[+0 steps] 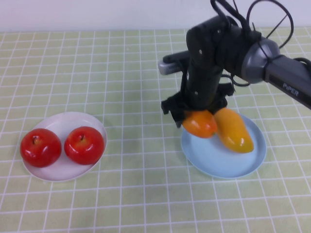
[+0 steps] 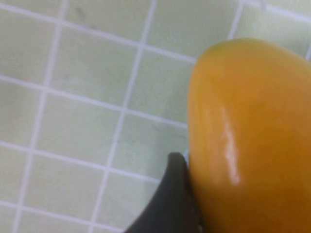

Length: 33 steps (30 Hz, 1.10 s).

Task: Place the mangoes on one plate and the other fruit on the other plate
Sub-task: Put another type of fruit in the right plate

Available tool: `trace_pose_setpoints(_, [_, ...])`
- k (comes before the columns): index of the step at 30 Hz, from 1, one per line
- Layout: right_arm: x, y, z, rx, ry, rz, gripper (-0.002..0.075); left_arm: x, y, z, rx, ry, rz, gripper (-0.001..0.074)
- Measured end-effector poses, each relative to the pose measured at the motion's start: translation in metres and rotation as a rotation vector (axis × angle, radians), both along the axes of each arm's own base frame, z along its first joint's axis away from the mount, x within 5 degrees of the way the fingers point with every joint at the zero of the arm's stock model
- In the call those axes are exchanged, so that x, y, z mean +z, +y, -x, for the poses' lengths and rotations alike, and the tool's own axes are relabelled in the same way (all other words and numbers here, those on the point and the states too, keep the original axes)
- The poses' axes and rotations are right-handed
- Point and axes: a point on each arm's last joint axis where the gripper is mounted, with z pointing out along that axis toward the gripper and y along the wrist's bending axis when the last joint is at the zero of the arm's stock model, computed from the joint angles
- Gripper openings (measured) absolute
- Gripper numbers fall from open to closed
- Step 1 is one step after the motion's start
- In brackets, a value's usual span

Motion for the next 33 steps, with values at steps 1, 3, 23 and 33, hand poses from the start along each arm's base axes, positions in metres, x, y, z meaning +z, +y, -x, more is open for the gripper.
trace_pose_setpoints(1, [-0.002,-0.001,0.0,-0.003,0.006,0.003,0.055,0.0,0.0,0.0,0.0,0.0,0.0,0.0004])
trace_pose_setpoints(3, [-0.009,-0.005,0.0,-0.012,0.023,0.014,0.055,0.0,0.0,0.0,0.0,0.0,0.0,0.0004])
trace_pose_setpoints(23, [-0.025,-0.024,-0.004,-0.048,0.065,0.07,0.0549,0.0,0.0,0.0,0.0,0.0,0.0,0.0004])
trace_pose_setpoints(33, [-0.039,-0.028,0.002,-0.048,0.111,0.101,0.0552,0.0,0.0,0.0,0.0,0.0,0.0,0.0004])
